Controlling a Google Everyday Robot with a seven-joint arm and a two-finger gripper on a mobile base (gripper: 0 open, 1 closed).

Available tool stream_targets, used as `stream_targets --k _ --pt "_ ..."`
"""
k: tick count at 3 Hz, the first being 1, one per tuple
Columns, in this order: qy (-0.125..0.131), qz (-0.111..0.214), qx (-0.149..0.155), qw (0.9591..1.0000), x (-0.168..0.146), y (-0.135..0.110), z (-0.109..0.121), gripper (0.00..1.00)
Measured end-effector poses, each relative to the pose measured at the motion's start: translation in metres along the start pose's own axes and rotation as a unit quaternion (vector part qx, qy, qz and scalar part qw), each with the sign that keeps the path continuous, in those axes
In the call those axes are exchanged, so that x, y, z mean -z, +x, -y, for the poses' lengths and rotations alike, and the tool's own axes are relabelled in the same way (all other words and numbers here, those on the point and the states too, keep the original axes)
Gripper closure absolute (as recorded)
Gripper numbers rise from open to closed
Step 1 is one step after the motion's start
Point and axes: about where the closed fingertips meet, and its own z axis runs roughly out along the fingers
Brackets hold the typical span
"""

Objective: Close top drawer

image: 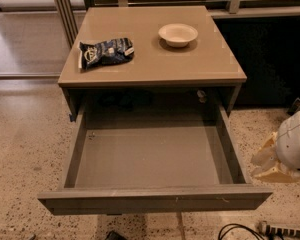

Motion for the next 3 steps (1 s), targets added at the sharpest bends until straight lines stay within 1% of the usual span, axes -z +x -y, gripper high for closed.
stream_targets --k 1,2,3 --pt "-0.008 -0.001 -0.017 0.9998 -0.0001 0.0183 -0.0097 0.88" --pt "-0.008 -0.001 -0.018 0.9998 -0.0001 0.0188 -0.0101 1.0" --pt "-0.008 -0.001 -0.018 0.9998 -0.0001 0.0188 -0.0101 1.0"
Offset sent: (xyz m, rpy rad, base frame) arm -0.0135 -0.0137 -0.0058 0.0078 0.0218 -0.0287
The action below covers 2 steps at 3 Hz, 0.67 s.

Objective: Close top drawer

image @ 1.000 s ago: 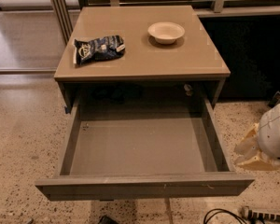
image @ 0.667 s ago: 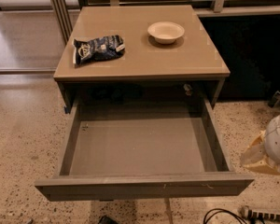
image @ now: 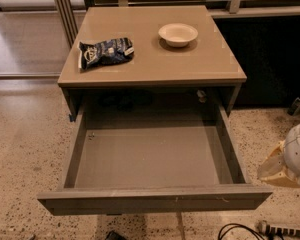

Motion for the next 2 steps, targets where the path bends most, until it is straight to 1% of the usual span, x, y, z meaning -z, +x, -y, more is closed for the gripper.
stream_targets --k 1,2 --pt "-0.005 0.004 0.009 0.9999 -0.007 -0.003 -0.007 1.0" --pt "-0.036 0.032 0.014 0.9988 -0.049 -0.008 -0.028 1.0"
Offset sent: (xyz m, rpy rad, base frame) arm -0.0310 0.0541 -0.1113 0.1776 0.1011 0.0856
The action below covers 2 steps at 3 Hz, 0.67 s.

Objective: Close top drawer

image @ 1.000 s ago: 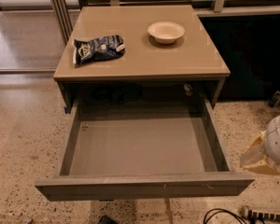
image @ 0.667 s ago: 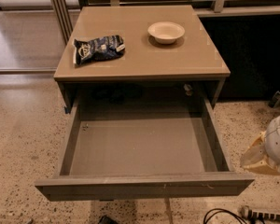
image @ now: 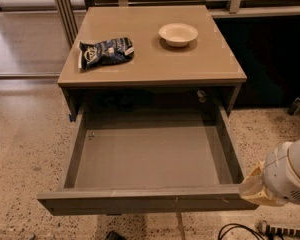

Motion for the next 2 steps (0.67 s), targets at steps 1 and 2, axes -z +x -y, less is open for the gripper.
stream_targets --k 1,2 --pt "-0.076 0.062 0.007 0.9952 -0.068 -0.019 -0.03 1.0" --pt "-0.151 0.122 -0.005 0.981 -0.106 -0.037 -0.053 1.0"
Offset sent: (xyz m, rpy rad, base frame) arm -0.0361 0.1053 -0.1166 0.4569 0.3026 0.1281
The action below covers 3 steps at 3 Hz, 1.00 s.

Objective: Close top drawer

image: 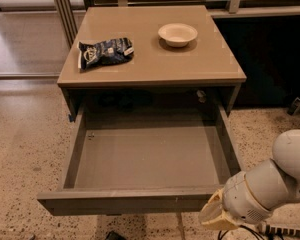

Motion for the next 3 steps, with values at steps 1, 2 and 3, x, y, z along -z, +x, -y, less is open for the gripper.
stream_targets --k 1,2,3 --pt "0.0 0.0 0.0 1.0 0.0 0.0 0.0 1.0" --pt "-0.014 0.004 0.008 0.9999 -0.014 -0.006 0.004 1.0" --pt "-0.031 0.024 0.029 0.9988 -0.042 -0.024 0.012 1.0"
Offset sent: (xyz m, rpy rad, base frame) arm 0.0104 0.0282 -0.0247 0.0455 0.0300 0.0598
